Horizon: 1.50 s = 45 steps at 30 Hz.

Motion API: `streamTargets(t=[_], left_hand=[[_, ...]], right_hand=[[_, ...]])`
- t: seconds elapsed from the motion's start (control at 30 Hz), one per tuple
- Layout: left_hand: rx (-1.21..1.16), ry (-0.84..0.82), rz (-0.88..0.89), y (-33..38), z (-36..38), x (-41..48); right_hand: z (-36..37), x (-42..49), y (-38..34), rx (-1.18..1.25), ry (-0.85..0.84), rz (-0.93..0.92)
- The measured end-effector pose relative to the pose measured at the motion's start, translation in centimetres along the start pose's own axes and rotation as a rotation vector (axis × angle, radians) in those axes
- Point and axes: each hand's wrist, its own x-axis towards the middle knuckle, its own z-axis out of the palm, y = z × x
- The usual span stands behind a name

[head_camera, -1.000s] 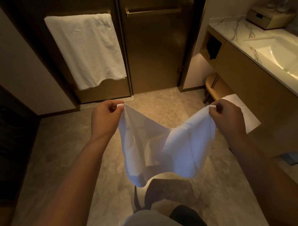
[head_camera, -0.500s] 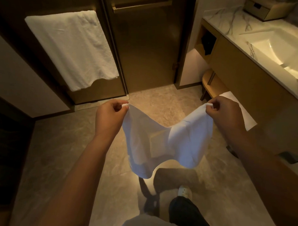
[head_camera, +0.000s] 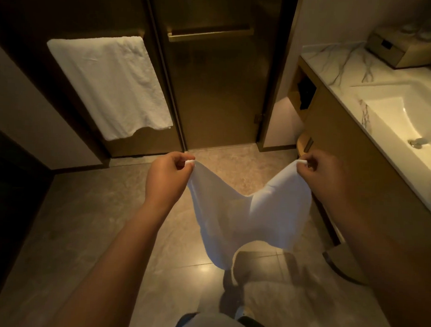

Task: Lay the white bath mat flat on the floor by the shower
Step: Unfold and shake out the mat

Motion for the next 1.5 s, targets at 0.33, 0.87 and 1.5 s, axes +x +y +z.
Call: streamTargets(t=[0.33,0.87,1.5], left_hand=[[0.024,0.072,-0.086,-0.9,0.7,4.9],[0.0,0.025,-0.16,-7.2,1.8,25.7],[0.05,0.126,-0.289,-4.5,15.0,40.9]], right_hand=[[4.4,6.9,-1.2,0.006,-0.121,-0.061],[16.8,23.5,-8.5,-0.051,-0.227,-0.068],[22.0,44.2,-1.0,-0.001,-0.379,-0.077]])
